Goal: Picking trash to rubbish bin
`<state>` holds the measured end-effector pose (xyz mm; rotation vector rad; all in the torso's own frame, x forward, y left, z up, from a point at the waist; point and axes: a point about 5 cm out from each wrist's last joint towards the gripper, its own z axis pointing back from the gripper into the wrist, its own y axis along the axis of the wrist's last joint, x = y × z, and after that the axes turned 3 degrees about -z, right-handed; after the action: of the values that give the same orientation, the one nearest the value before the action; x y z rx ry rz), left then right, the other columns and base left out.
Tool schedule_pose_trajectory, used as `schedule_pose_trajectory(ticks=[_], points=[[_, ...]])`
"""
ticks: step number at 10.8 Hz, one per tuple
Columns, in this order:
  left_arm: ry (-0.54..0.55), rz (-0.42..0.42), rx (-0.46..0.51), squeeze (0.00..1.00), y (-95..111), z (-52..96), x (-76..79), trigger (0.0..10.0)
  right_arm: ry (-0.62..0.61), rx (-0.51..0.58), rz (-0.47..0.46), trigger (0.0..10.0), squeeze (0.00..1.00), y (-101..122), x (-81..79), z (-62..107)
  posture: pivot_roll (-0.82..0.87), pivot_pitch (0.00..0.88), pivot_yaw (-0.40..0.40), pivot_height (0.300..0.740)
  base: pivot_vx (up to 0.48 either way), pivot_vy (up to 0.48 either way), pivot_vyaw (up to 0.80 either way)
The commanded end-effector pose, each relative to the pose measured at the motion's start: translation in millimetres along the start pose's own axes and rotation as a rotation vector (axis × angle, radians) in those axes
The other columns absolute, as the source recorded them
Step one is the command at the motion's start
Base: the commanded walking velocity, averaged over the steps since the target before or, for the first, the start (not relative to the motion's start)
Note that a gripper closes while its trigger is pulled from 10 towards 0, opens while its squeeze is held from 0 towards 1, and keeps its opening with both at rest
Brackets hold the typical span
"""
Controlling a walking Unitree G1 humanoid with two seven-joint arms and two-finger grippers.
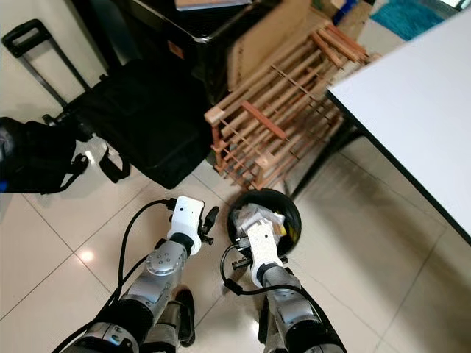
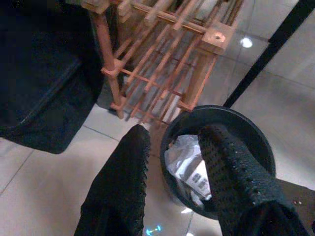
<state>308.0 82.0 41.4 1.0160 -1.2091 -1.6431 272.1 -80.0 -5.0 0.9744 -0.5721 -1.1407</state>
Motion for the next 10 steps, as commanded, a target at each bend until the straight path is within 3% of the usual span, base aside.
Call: schedule_pose_trajectory(ticks=[1, 10], points=[[-0.009, 0.004, -0.047, 0.00, -11.8, 4.5, 4.9, 10.0, -0.012, -0.044, -0.016, 10.0, 0.00, -13.7, 0.9, 3.3, 0.01, 0.341, 0.002, 0.740, 0.330, 0.000, 0.00], [-0.018, -0.011, -0.053, 0.00, -12.0, 3.6, 6.8, 10.0, -0.013, -0.042, -0.017, 10.0, 0.00, -13.2, 1.1, 2.9, 0.01, 0.341, 0.004, 0.740, 0.434, 0.000, 0.00]])
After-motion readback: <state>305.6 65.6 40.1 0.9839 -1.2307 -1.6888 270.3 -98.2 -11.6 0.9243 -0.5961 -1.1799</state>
